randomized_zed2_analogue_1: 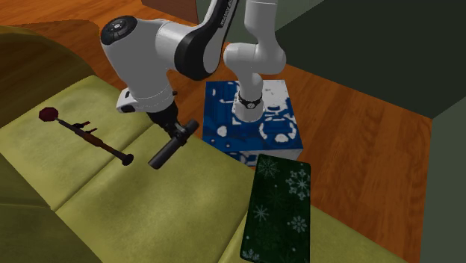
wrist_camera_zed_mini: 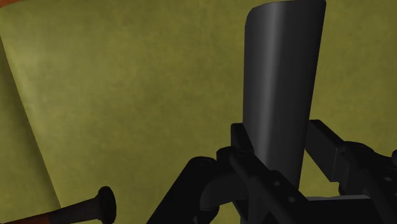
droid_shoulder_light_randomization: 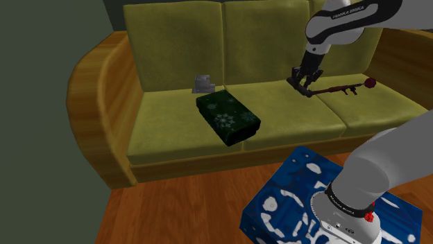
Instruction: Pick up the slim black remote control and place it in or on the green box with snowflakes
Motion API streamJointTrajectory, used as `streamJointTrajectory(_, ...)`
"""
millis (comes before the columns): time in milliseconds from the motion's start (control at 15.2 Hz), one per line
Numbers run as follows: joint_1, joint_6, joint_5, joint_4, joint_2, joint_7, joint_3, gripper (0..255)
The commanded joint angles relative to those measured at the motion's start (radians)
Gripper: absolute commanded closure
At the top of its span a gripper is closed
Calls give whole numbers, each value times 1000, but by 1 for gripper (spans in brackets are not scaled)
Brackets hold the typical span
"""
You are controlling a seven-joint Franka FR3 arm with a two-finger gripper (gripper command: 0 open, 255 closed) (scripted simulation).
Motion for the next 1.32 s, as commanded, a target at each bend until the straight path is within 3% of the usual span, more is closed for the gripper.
streamJointTrajectory(0,-1,-29,-3,17,-12,4,4,255)
streamJointTrajectory(198,-1,-68,-4,47,-21,8,9,255)
streamJointTrajectory(726,79,-36,45,15,-24,203,149,255)
streamJointTrajectory(1254,165,-3,100,56,44,384,278,255)
